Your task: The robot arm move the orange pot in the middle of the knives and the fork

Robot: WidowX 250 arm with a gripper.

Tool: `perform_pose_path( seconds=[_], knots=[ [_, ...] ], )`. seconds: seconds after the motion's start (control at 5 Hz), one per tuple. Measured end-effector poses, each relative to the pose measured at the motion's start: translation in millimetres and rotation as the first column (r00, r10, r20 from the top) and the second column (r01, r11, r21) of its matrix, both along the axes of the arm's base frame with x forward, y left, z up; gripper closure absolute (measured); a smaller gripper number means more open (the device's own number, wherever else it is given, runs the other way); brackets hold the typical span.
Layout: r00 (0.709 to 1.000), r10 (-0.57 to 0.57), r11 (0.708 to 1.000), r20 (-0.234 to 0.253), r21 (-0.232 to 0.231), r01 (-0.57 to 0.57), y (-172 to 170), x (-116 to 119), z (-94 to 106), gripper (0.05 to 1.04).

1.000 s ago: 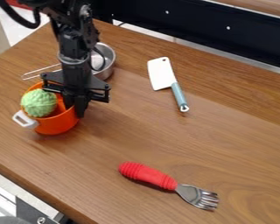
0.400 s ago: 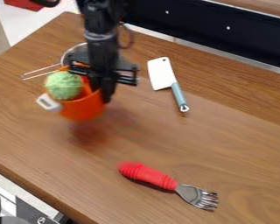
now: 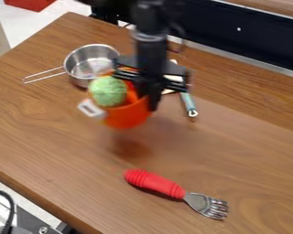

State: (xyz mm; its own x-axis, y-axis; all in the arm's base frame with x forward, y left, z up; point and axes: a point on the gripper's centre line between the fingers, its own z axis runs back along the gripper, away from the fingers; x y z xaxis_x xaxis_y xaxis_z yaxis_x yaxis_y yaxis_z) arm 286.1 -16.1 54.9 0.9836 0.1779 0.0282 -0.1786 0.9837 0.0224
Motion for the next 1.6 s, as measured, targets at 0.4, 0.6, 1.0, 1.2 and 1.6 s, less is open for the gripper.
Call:
perform_pose_path(
  seconds=[0.4, 0.6, 1.0, 1.2, 1.6],
  knots=[
    [0.999, -0.046, 0.999, -0.021, 0.02, 0.046, -51.0, 1.3, -16.0, 1.016],
    [0.998, -0.061, 0.998, -0.004, 0.033, 0.062, -57.7, -4.0, -24.3, 1.016],
    [0.998, -0.065, 0.997, 0.01, 0.046, 0.065, -62.4, -1.4, -37.1, 1.016],
    [0.998, -0.067, 0.997, 0.007, 0.048, 0.066, -62.2, -1.4, -38.9, 1.0],
    [0.996, -0.079, 0.996, -0.03, 0.036, 0.08, -59.9, -5.8, -38.8, 0.628]
  ],
)
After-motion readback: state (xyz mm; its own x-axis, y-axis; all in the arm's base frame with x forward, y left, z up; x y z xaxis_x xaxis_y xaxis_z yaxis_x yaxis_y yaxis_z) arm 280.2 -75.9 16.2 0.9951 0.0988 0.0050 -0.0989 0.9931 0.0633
